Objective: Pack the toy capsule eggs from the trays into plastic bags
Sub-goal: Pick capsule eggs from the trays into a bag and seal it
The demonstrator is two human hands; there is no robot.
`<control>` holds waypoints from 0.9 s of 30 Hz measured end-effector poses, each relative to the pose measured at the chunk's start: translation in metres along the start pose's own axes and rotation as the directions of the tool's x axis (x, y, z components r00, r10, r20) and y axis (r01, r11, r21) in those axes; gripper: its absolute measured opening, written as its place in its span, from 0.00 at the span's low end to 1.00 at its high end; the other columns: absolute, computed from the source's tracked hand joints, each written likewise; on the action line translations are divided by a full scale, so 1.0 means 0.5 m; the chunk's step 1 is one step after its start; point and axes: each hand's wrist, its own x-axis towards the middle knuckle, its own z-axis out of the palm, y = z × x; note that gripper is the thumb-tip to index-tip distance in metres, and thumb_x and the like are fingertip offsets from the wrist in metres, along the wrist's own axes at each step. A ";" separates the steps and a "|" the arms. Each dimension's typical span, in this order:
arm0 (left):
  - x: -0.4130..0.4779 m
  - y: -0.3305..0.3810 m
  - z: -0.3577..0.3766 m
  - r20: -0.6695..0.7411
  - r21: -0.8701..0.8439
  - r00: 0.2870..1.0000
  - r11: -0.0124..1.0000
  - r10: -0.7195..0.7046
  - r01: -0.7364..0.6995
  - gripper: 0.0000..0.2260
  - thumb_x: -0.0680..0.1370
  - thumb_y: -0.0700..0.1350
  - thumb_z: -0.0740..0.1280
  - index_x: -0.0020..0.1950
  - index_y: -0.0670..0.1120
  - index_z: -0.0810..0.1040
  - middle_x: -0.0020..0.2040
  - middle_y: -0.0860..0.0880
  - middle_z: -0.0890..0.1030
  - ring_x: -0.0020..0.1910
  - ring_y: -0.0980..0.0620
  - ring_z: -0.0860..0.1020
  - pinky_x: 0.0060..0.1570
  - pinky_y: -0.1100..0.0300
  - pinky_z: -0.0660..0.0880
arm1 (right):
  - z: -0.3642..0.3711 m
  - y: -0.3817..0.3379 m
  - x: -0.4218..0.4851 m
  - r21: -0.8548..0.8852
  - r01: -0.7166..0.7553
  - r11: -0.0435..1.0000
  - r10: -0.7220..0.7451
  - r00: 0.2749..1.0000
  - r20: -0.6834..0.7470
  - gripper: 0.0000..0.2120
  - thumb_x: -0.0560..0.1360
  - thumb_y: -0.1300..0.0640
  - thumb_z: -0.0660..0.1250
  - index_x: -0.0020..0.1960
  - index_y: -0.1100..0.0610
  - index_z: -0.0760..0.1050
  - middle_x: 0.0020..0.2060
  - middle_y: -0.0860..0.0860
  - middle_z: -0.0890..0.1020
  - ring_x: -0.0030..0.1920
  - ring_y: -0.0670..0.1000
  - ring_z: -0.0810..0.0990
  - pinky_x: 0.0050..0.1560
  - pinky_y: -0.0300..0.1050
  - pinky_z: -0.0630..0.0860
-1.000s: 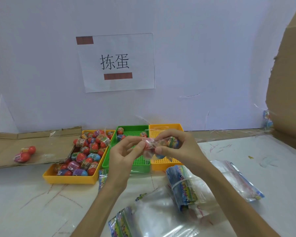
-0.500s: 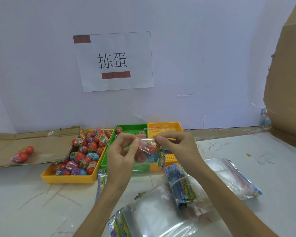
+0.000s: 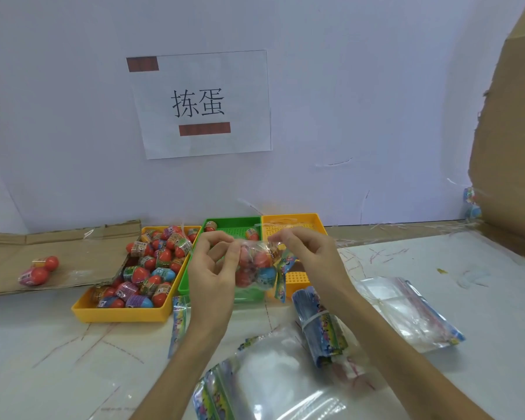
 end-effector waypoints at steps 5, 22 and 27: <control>-0.012 0.001 0.008 0.003 0.037 1.000 0.999 0.002 -0.002 0.06 0.81 0.42 0.69 0.52 0.53 0.75 0.48 0.43 0.84 0.48 0.47 0.85 0.42 0.57 0.82 | 0.004 -0.004 -0.003 -0.067 0.054 0.996 -0.050 0.997 0.066 0.04 0.73 0.52 0.77 0.48 0.49 0.84 0.45 0.41 0.85 0.49 0.43 0.82 0.52 0.42 0.80; -0.013 0.014 0.013 0.131 -0.274 0.971 0.934 -0.200 0.229 0.09 0.81 0.29 0.61 0.53 0.42 0.75 0.45 0.43 0.87 0.42 0.50 0.84 0.36 0.62 0.79 | 0.011 -0.003 -0.005 0.128 -0.104 0.986 0.112 0.992 -0.057 0.09 0.73 0.66 0.75 0.46 0.53 0.81 0.38 0.47 0.84 0.42 0.46 0.82 0.47 0.50 0.81; -0.006 0.004 0.007 0.183 -0.271 0.953 0.919 -0.242 0.285 0.03 0.81 0.38 0.66 0.55 0.44 0.77 0.49 0.45 0.86 0.41 0.52 0.83 0.35 0.62 0.79 | 0.013 0.000 -0.006 0.180 -0.134 0.975 0.149 0.986 -0.076 0.11 0.73 0.69 0.74 0.45 0.53 0.80 0.37 0.50 0.85 0.41 0.50 0.82 0.46 0.50 0.82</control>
